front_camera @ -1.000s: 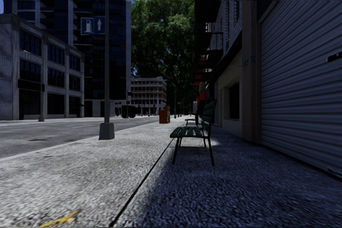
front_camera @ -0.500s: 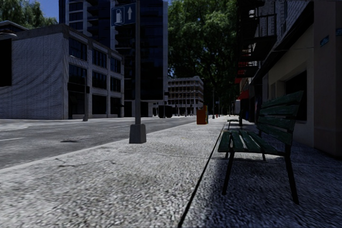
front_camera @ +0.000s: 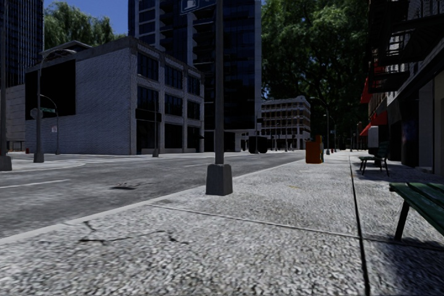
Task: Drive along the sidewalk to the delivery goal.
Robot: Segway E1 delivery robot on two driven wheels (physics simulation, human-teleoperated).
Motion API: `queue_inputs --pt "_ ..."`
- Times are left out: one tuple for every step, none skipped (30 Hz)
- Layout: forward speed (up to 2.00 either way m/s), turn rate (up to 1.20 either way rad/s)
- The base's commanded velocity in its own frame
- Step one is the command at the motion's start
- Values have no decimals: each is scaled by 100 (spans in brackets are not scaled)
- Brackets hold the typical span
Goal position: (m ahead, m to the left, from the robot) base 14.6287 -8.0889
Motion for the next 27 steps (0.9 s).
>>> queue_inputs --pt "200 -17" --pt "200 -27" --pt "200 -39" --pt "200 -39" --pt "200 -46" --pt "200 -52" --pt "200 -53" --pt "200 -54" --pt "200 -54" --pt "200 -55" --pt "200 -56" --pt "200 -56" --pt "200 -57" --pt "200 -57" --pt "200 -58" --pt "200 -58" --pt "200 -58" --pt "200 -58" --pt "200 -58" --pt "200 -58" --pt "200 -58" --pt "200 -58" --pt "200 -58" --pt "200 -58" --pt "200 -58" --pt "200 -58" --pt "200 -57"
